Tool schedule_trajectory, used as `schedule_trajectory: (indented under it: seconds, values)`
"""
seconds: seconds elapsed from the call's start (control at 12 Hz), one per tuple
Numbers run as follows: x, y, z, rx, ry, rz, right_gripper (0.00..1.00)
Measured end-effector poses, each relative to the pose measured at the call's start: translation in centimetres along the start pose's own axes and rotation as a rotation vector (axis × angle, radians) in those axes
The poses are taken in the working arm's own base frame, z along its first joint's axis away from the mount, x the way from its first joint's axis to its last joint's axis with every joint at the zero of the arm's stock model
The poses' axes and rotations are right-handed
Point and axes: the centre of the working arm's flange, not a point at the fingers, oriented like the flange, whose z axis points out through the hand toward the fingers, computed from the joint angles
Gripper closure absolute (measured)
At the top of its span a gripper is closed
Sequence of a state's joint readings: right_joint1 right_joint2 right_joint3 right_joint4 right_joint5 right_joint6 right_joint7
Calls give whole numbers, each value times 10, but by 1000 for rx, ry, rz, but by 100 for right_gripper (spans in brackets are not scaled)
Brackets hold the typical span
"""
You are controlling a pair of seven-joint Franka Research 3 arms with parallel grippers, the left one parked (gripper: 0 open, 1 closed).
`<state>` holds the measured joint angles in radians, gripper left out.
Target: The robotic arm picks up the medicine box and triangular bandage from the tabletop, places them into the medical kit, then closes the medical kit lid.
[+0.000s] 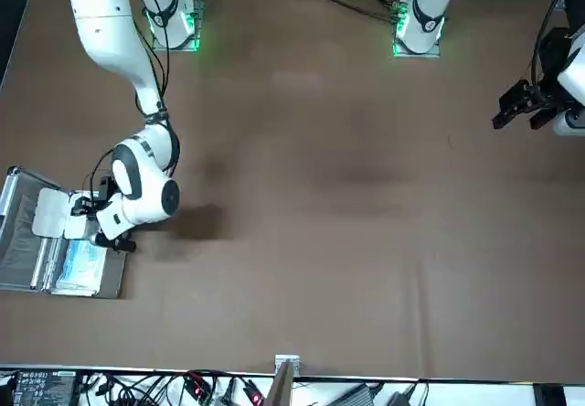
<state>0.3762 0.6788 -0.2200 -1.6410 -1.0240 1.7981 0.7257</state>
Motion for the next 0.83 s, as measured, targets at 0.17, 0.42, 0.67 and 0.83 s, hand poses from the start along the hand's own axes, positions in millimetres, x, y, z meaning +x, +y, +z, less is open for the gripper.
schedule_trajectory:
  seconds: [0.17,0.42,0.67,0.83]
  values:
    - [1,9,-3,72,-24,32,58]
    - [5,28,-5,136,-39,57,58]
    - [8,47,3,200,-57,98,58]
    - [11,52,10,295,-83,145,58]
